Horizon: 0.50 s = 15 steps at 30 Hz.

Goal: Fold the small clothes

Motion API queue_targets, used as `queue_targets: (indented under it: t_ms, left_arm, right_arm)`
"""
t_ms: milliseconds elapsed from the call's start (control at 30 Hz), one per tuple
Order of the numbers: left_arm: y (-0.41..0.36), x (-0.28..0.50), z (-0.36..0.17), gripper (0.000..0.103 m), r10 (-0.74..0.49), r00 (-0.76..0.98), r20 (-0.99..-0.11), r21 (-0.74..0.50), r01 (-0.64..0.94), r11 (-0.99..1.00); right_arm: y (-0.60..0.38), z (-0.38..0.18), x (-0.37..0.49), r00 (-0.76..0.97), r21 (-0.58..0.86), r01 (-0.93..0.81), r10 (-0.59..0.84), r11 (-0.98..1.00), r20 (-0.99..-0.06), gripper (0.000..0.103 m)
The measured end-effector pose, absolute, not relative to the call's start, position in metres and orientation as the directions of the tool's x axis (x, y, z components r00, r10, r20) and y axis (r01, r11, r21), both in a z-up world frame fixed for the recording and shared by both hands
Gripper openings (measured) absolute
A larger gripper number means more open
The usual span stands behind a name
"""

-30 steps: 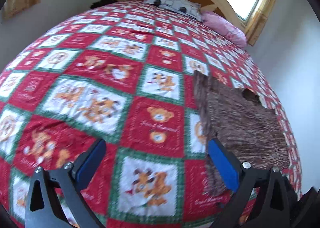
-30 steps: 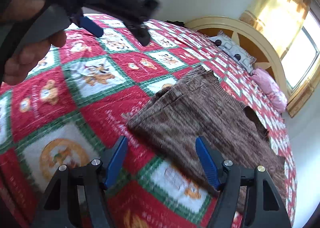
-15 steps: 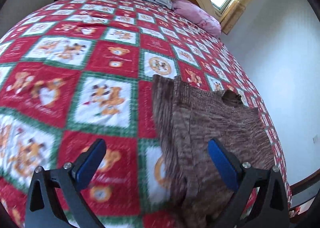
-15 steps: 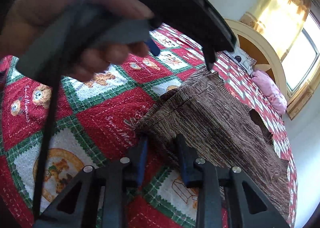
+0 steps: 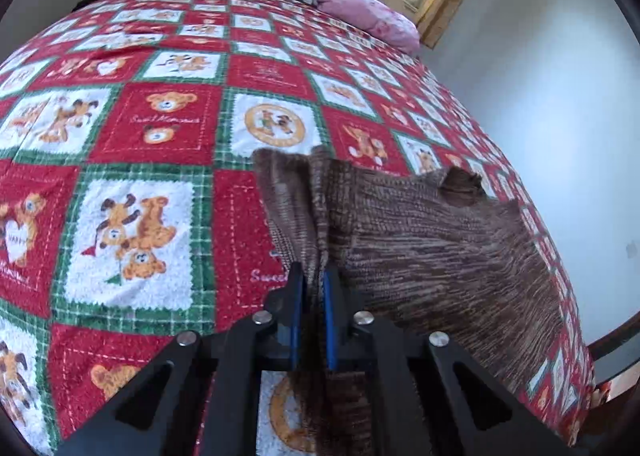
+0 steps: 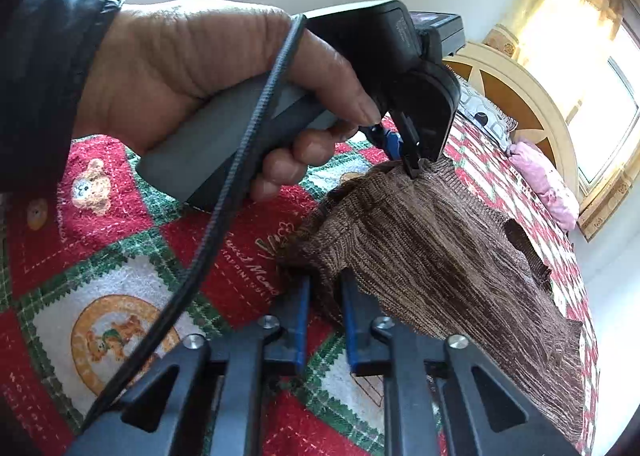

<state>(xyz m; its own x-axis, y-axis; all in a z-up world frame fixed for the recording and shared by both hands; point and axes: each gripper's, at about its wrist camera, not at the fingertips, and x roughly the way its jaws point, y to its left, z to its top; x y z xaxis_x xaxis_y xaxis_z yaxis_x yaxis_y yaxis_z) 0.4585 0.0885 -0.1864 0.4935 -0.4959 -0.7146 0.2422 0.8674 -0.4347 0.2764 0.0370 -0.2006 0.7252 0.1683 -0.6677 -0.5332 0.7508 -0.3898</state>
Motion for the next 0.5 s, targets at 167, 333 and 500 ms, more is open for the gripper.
queue_targets:
  t_ms: [167, 333, 500]
  left_arm:
    - [0.092, 0.453, -0.175, 0.009, -0.519, 0.519, -0.679, -0.474, 0.230, 0.850]
    - [0.089, 0.451, -0.155, 0.009, -0.571, 0.538, -0.620, -0.545, 0.227, 0.807]
    - [0.071, 0.448, -0.133, 0.008, -0.600, 0.549, -0.582, -0.570, 0.250, 0.783]
  right_arm:
    - [0.015, -0.178, 0.268, 0.724, -0.314, -0.521, 0.216, 0.794, -0.655, 0.006]
    - [-0.013, -0.153, 0.266, 0.746, -0.255, -0.485, 0.243, 0.837, -0.620, 0.006]
    - [-0.036, -0.134, 0.263, 0.769, -0.217, -0.455, 0.258, 0.864, -0.584, 0.006]
